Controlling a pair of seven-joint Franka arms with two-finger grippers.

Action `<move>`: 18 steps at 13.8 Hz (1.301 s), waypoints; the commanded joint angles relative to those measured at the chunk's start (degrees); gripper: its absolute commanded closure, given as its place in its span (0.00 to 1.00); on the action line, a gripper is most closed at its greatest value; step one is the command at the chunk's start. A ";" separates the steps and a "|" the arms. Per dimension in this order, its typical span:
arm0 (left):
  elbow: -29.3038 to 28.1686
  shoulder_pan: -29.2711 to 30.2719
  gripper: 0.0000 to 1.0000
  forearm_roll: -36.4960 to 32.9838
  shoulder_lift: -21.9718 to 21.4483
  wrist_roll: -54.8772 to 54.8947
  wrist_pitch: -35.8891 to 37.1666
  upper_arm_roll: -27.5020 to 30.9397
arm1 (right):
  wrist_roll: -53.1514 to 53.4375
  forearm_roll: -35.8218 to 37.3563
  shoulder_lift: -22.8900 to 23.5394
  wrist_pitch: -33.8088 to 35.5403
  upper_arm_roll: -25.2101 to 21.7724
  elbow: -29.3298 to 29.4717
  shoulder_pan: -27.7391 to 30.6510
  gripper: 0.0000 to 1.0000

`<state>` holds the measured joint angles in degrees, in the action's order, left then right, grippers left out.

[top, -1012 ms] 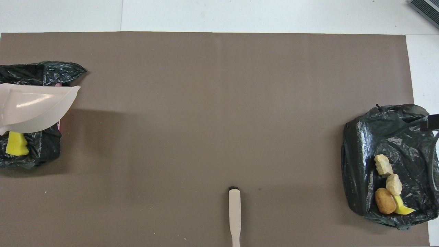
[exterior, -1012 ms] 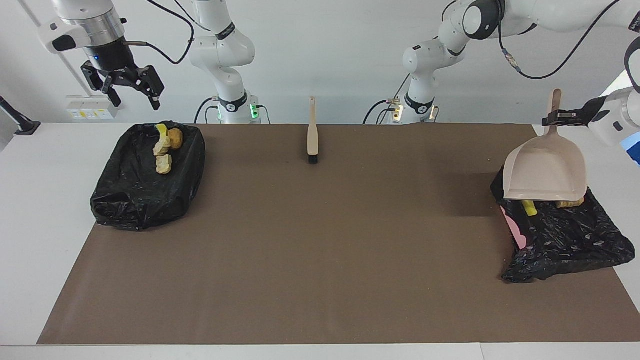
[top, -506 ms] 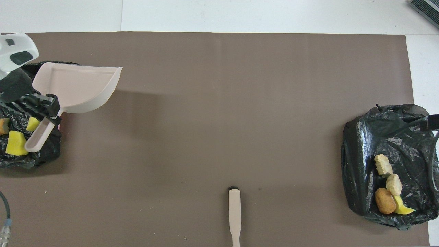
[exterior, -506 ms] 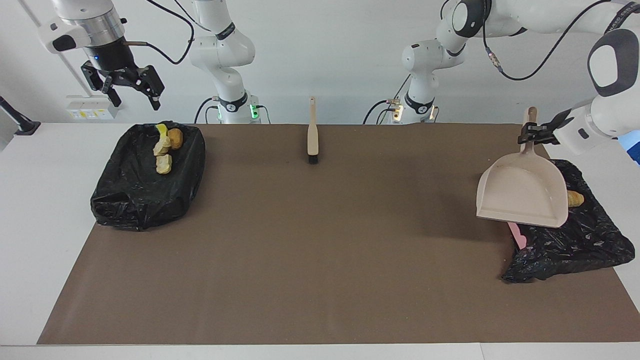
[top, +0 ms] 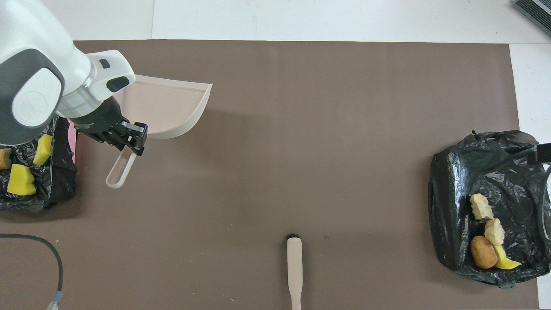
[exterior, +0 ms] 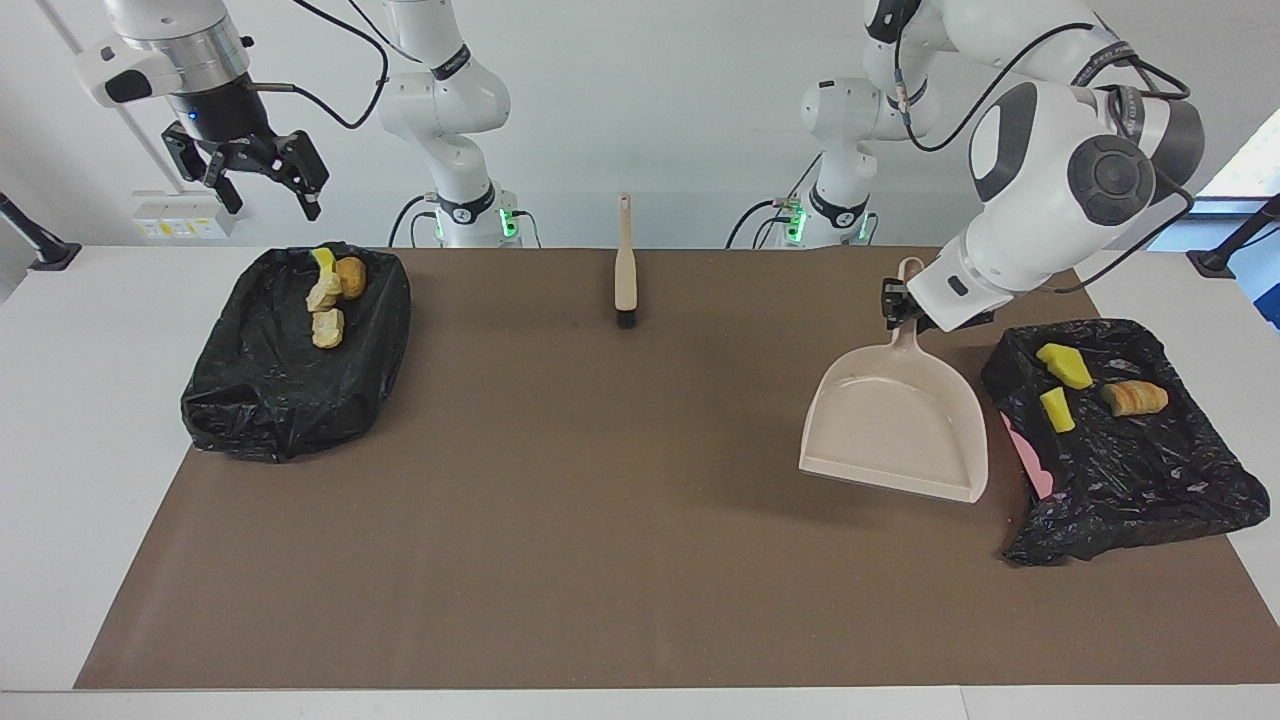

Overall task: Sweep and dump trash in bin
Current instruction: 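Carry the dustpan back to the table center with the left gripper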

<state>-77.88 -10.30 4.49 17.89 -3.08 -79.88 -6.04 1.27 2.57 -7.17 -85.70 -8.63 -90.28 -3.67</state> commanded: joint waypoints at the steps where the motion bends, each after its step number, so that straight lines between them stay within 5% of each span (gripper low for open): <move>1: -7.45 -6.54 1.00 0.87 -2.68 -7.08 -7.64 1.03 | -1.09 0.50 0.31 1.15 0.01 0.81 0.16 0.00; 7: -10.80 -14.13 1.00 1.93 -1.02 -21.76 -19.43 0.85 | -1.09 0.59 0.31 1.15 0.01 0.81 0.16 0.00; 13: -14.05 -21.33 1.00 1.23 -0.22 -24.33 -27.08 1.03 | -1.09 0.50 0.31 1.15 0.01 0.81 0.07 0.00; 18: -11.95 -26.86 1.00 -2.46 5.91 -32.57 -31.21 1.12 | -1.09 0.59 0.31 1.15 0.01 0.81 0.16 0.00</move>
<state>-90.85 -34.24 4.25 20.86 -31.18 -109.08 -6.00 1.27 2.57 -7.17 -85.70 -8.63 -90.28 -3.67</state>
